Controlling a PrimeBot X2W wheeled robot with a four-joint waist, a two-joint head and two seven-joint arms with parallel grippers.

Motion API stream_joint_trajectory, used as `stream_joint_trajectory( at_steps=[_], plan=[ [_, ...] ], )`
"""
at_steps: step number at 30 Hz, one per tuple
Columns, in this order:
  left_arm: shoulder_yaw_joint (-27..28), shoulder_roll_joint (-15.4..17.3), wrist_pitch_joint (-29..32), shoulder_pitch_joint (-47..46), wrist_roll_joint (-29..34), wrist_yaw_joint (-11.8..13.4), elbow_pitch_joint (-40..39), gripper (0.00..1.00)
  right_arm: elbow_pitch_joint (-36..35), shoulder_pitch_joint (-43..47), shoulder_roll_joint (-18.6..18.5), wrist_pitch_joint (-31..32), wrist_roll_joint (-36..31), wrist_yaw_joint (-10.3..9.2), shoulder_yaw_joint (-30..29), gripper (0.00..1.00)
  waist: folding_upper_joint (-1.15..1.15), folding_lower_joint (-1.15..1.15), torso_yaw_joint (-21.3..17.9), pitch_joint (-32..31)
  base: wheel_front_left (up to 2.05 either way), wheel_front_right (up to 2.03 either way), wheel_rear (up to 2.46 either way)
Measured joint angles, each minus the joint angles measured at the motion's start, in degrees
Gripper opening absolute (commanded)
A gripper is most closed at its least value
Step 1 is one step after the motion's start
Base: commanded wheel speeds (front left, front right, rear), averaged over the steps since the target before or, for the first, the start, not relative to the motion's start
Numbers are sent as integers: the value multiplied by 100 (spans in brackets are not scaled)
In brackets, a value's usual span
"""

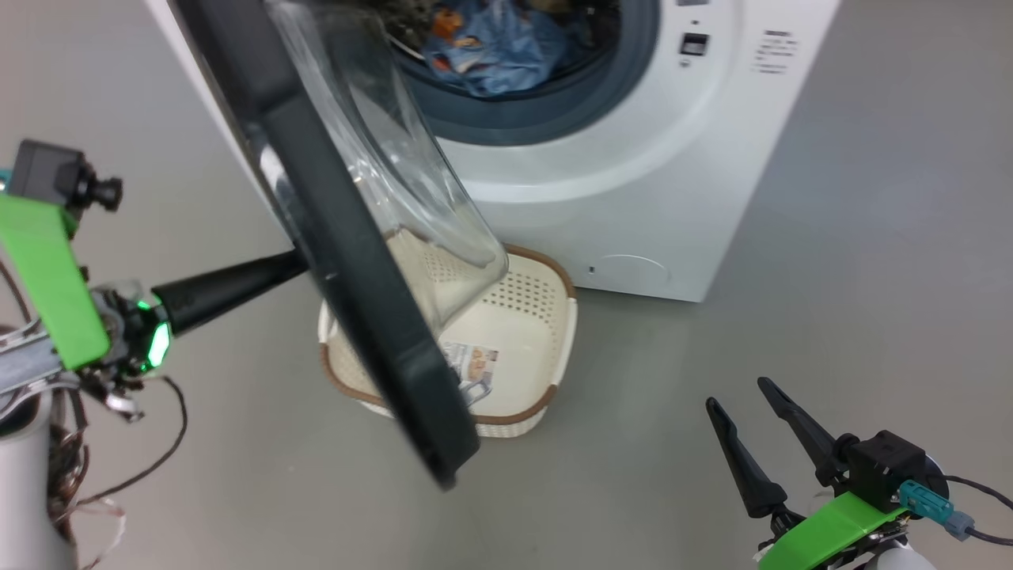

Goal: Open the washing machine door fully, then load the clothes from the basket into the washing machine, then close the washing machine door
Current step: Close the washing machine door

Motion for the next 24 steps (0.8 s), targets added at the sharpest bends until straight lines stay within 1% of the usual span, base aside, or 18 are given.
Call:
stream_joint_trajectory(
  at_steps=[2,6,7,8,9,14,18,24],
  plan=[
    [-33,-141,-230,-156,142,1,-2,0,-15,-2,32,0,0,0,-9,100,0,0,-201,38,0,0,0],
    [-96,-330,-447,-464,249,9,82,0,-27,-9,92,0,0,0,-44,100,0,0,-474,113,0,0,0],
    [-96,-330,-447,-464,249,9,82,0,-27,-9,92,0,0,0,-44,100,0,0,-474,113,0,0,0],
    [-130,-423,-558,-657,347,9,169,0,-30,-18,129,0,0,0,-68,100,0,0,-610,162,0,0,0],
    [-130,-423,-558,-657,347,9,169,0,-30,-18,129,0,0,0,-68,100,0,0,-610,162,0,0,0],
    [-177,-533,-788,-1138,521,19,515,0,-47,-62,232,0,-1,0,-78,100,0,0,-939,308,0,0,0],
    [-145,-587,-1098,-1477,697,18,877,0,-59,-260,300,0,-2,0,-83,100,0,0,-1192,429,0,0,0],
    [38,-627,-1635,-1950,869,1,1457,0,-55,-278,390,0,-8,0,-77,100,0,0,-1550,563,0,0,0]
  ],
)
